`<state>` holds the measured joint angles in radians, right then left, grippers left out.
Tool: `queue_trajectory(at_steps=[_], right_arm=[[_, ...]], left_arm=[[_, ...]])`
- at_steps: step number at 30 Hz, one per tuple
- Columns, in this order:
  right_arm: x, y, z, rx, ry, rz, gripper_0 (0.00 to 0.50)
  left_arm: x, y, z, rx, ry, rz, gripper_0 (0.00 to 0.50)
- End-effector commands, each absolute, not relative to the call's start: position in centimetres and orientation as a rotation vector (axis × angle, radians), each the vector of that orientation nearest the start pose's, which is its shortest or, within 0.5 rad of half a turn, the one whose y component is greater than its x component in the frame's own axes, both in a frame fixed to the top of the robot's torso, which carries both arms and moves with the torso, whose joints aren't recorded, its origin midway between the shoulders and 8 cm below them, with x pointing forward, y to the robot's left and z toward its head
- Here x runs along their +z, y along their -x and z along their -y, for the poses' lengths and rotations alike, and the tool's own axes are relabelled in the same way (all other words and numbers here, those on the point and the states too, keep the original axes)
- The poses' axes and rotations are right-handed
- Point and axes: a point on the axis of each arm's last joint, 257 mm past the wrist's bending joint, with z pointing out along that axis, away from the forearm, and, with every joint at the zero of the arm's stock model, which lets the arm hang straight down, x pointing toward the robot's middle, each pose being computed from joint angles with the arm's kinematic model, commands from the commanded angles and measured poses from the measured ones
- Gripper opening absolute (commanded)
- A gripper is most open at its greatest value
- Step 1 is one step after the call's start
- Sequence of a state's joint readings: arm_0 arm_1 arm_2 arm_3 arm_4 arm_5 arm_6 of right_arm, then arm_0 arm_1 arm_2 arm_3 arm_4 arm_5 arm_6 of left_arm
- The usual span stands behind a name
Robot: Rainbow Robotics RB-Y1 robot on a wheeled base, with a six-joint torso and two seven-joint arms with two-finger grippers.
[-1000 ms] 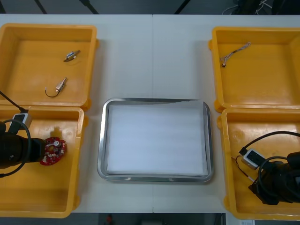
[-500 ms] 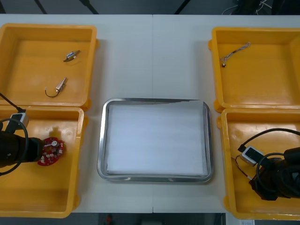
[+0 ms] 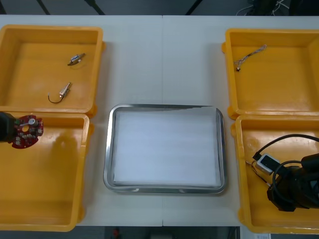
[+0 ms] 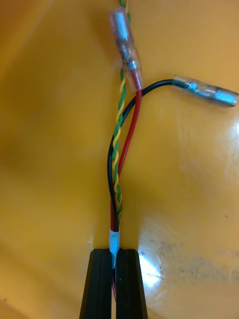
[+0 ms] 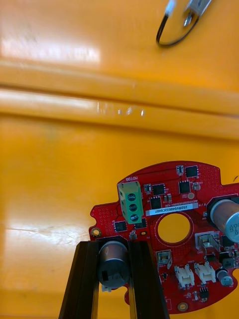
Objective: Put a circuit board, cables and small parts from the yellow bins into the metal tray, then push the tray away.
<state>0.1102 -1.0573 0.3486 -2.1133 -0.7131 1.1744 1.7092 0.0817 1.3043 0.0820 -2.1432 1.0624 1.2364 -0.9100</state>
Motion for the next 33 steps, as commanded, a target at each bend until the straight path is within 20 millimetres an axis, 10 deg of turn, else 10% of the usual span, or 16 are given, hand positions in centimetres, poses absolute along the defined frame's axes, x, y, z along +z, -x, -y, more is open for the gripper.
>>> queue_trajectory(at_steps=[1,19,33], right_arm=[[-31.3,-32.8,31.1,-0.166,1.129,-2.515,0.000],[-21.4,-32.1,32.4,-0.075,1.014,-2.580,0.000],[-14.6,-35.4,31.4,-0.072,0.884,-2.522,0.000]], left_arm=[[-14.6,-38.5,-39.9,0.060,0.089,-2.576,0.000],[-12.9,-38.0,-36.7,-0.010,0.215,-2.553,0.000],[-14.6,-39.7,-29.0,-0.039,0.468,-2.514,0.000]])
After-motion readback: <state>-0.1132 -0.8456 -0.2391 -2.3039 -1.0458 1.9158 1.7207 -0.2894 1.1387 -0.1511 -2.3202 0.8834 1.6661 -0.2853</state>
